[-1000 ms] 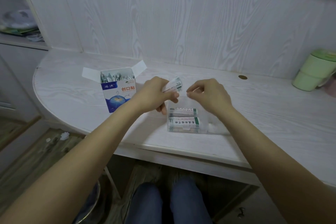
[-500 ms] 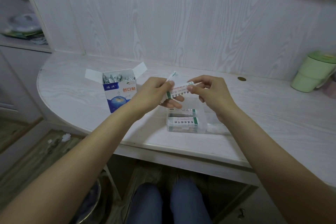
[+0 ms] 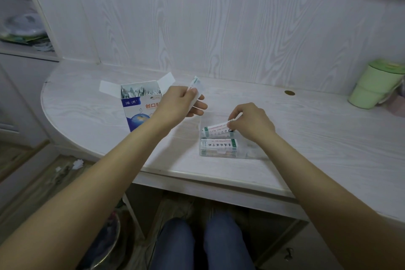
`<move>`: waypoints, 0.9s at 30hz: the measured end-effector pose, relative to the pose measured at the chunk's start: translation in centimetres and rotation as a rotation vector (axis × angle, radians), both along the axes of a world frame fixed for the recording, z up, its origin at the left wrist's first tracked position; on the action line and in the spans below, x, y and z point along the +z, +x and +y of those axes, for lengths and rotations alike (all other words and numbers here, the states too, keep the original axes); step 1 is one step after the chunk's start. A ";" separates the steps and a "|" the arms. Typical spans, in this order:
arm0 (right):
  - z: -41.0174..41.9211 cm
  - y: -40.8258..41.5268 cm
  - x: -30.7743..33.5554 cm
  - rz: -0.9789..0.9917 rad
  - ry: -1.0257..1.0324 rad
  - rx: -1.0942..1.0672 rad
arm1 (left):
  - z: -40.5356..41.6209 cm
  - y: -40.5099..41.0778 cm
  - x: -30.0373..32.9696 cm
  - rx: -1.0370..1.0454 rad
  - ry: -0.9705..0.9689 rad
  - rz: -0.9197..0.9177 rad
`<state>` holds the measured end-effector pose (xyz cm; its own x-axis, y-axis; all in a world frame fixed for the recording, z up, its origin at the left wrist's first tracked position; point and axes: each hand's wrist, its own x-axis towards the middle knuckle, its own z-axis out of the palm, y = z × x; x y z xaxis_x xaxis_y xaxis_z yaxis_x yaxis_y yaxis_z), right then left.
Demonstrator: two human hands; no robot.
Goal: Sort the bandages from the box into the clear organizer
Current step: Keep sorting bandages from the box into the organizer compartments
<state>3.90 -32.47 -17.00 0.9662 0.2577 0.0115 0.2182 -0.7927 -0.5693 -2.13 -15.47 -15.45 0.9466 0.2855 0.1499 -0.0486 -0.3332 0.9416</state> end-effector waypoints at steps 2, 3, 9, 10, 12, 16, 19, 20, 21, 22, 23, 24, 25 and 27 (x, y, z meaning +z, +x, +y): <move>0.3 -0.3 0.1 -0.035 -0.083 0.014 | -0.1 0.0 -0.2 -0.005 0.034 0.017; 0.4 -0.4 0.1 -0.055 -0.114 0.022 | -0.2 0.0 -0.3 -0.012 0.067 0.027; 0.6 -0.7 0.4 -0.136 -0.232 0.048 | -1.5 1.2 -1.3 -0.124 0.472 0.117; 0.6 -0.8 0.4 -0.140 -0.249 0.050 | -1.5 1.5 -1.5 -0.124 0.517 0.134; 0.7 -0.9 0.7 -0.134 -0.276 0.051 | -1.5 2.0 -1.8 -0.125 0.577 0.164; 0.8 -0.8 0.9 -0.119 -0.305 0.048 | -1.4 2.4 -1.9 -0.137 0.694 0.204; 1.0 -0.7 0.9 -0.121 -0.329 0.051 | -1.3 2.4 -1.7 -0.156 0.714 0.218; 1.0 -0.7 1.0 -0.121 -0.340 0.055 | -1.3 2.4 -1.7 -0.163 0.711 0.217; 1.1 -0.7 1.0 -0.120 -0.348 0.058 | -1.3 2.3 -1.6 -0.168 0.705 0.213; 1.1 -0.7 1.0 -0.117 -0.354 0.057 | -1.3 2.1 -1.4 -0.170 0.696 0.203; 1.1 -0.7 1.0 -0.113 -0.358 0.056 | -1.3 1.9 -1.2 -0.164 0.673 0.181; 1.0 -0.7 1.1 -0.111 -0.354 0.056 | -1.3 1.7 -1.0 -0.145 0.625 0.146; 0.9 -0.6 1.2 -0.113 -0.318 0.057 | -1.3 1.4 -0.8 -0.119 0.541 0.101; 0.4 -0.4 1.6 -0.102 -0.058 0.070 | -1.3 0.6 -0.4 -0.090 0.293 0.034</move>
<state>3.47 -32.11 -15.39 0.9404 0.3274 0.0921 0.3285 -0.8045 -0.4948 -1.51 -16.76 -15.85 0.9720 0.1494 0.1814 -0.0605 -0.5869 0.8074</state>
